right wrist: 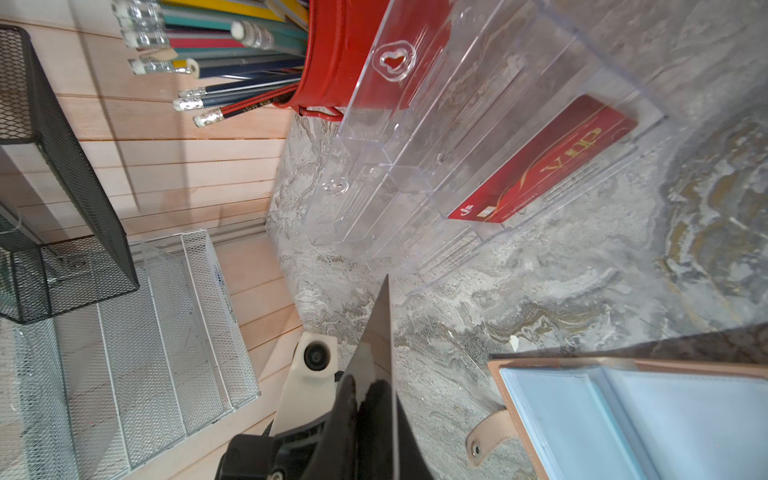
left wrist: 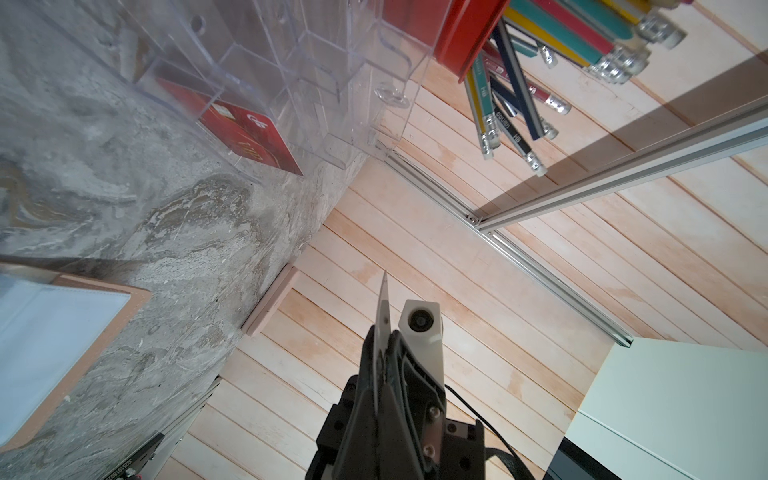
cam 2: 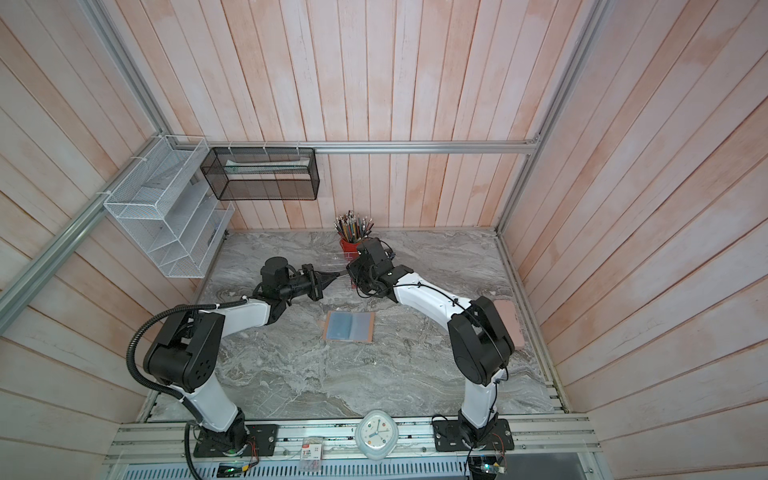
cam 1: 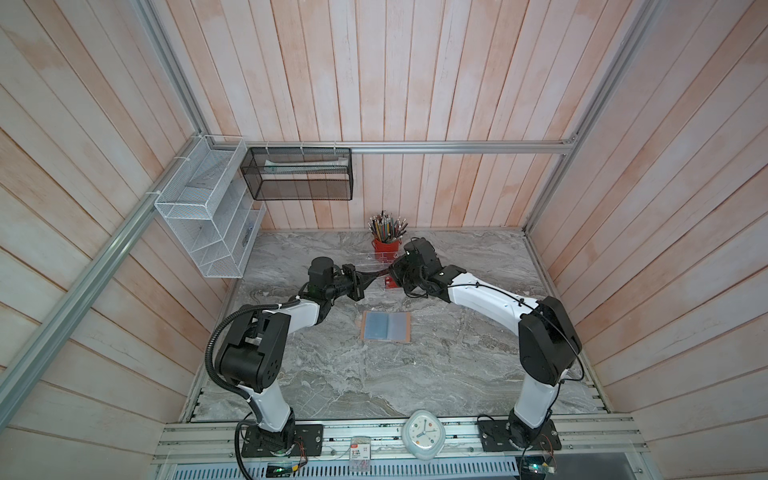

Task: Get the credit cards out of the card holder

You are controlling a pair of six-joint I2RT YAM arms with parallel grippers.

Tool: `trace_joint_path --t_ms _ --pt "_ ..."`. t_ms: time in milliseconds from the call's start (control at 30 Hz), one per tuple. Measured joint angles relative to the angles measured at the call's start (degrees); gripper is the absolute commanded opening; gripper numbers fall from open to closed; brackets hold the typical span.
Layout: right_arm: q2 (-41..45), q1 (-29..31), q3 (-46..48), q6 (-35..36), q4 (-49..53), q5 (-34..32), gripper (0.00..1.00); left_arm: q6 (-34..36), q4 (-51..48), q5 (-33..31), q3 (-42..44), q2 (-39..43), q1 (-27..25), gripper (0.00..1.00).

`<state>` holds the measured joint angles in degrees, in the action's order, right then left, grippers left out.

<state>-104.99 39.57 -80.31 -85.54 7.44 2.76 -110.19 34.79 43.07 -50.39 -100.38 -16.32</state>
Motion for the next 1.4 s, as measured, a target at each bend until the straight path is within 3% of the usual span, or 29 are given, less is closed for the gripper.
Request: trace_joint_path --t_ms 367,600,767,833,900,933,1133,1300,1400 --pt "0.0 -0.13 0.0 -0.26 -0.72 0.15 0.02 0.24 -0.24 -0.33 0.0 -0.02 -0.28 0.0" --pt "0.0 -0.13 0.0 -0.44 -1.36 0.17 0.0 1.31 -1.01 -0.66 0.0 -0.02 -0.37 0.2" --pt "0.0 -0.13 0.0 -0.46 -1.18 0.15 0.0 2.69 -1.55 -1.49 0.0 -0.02 -0.35 0.28" --pt "0.0 -0.15 0.0 -0.46 -0.9 0.13 0.0 3.74 -2.56 -1.57 0.0 -0.02 -0.24 0.4" --pt "0.0 -0.26 0.0 -0.48 -0.66 0.13 0.0 5.01 -4.0 -1.84 -0.09 0.02 -0.04 0.44" --pt "0.0 -0.31 0.0 -0.48 -0.37 0.11 0.0 5.79 -4.96 -1.95 -0.13 0.11 0.17 0.55" --pt "-0.02 -0.52 -0.57 -0.52 1.31 0.04 0.0 9.51 -9.16 -2.62 -0.2 2.38 2.43 0.59" --pt "-0.26 -0.94 -1.97 -1.11 2.75 -0.46 0.0 11.45 -10.54 -2.86 -0.28 3.48 3.3 0.99" --pt "-1.11 -1.2 -3.5 -1.75 4.59 -1.05 0.0 13.22 -12.59 -3.04 -0.46 4.15 3.56 1.0"
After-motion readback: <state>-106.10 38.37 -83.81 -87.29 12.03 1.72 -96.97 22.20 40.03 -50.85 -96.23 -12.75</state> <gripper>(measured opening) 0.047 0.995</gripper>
